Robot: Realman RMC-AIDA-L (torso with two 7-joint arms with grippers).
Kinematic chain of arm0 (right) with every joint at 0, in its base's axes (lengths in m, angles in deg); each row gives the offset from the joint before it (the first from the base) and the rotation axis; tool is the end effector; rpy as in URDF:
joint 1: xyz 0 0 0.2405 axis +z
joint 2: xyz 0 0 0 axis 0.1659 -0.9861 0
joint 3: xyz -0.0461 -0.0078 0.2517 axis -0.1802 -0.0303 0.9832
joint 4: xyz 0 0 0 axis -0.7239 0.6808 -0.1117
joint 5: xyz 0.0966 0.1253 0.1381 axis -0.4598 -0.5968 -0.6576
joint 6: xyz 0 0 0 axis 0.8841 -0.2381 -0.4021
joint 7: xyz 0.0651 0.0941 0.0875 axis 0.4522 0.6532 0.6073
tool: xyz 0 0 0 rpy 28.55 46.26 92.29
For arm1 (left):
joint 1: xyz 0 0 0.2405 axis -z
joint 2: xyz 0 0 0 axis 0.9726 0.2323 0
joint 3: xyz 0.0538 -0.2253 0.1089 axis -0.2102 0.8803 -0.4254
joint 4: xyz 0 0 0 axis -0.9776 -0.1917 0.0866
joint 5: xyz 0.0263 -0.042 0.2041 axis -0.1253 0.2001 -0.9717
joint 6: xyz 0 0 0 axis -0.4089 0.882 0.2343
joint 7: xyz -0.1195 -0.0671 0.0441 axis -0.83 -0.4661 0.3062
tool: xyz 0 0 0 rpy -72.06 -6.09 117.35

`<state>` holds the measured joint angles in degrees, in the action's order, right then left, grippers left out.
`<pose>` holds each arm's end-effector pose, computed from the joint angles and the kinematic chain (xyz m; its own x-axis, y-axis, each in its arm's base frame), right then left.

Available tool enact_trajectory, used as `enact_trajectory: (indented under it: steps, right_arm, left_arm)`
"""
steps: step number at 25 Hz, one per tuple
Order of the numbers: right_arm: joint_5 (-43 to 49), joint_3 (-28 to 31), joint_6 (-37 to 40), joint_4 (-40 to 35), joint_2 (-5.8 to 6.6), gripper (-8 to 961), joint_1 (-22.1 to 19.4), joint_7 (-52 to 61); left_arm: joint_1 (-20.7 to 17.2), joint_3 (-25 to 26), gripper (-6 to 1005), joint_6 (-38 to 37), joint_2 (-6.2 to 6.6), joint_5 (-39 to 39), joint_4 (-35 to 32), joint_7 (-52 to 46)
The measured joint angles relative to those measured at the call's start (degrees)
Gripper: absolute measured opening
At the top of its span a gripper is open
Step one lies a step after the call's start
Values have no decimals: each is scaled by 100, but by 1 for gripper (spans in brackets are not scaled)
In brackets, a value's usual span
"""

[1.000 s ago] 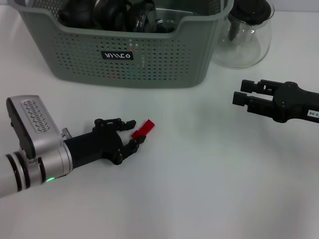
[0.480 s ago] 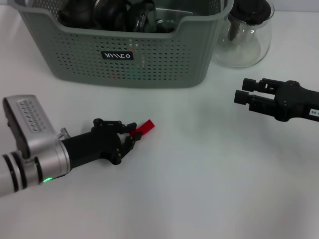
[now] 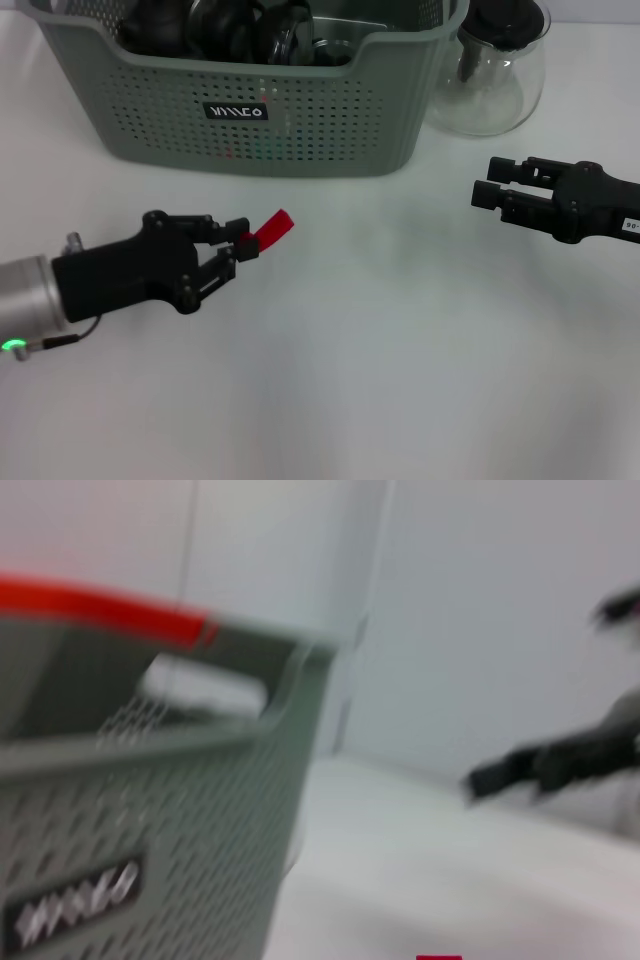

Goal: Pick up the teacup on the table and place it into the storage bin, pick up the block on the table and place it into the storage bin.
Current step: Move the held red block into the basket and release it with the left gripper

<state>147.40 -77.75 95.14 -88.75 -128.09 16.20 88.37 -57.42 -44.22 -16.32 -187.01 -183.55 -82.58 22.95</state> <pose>0.2830 0.3070 0.0021 0.6285 -0.4647 -0.6237 -0.6163 -0.7867 -0.0350 -0.3028 0.2637 -0.0317 0.7554 0.2527 0.6046 0.4652 -0.8566 -0.2232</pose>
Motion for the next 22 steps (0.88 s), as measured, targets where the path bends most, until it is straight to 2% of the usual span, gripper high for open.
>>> enact_trajectory:
  steps: [4,7,10,11,13,15,16,19,22]
  right_arm:
    - [3,7,-2,0,-1,584,0,-1]
    - [5,8,-11,0,-7,584,0,-1]
    - [6,9,-26,0,-11,584,3,-3]
    - [9,9,-32,0,-14,584,13,-5]
    - [13,9,-40,0,-19,584,31,-6]
    - [17,9,-41,0,-21,584,44,-8]
    - [17,9,-43,0,-21,584,49,-8]
    - [17,9,-44,0,-22,584,54,-9]
    - [16,9,-41,0,-22,584,53,-10]
  left_arm:
    - [74,391,180,-1015,110,24,-252,-321]
    - [323,960,181,-1639,187,150,-379,-781]
    - [662,1568,181,-1809,255,415,-531,-1380]
    - [722,1633,181,-1799,264,458,-578,-1468]
    - [1022,1797,181,-1586,335,583,-800,-1862]
    - [1394,1737,181,-1074,517,575,-948,-2392]
    - [1394,1737,181,-1074,517,575,-948,-2392]
    - [1791,1362,181,-303,796,453,-985,-3220]
    - [2049,920,181,318,942,281,-1135,-3914]
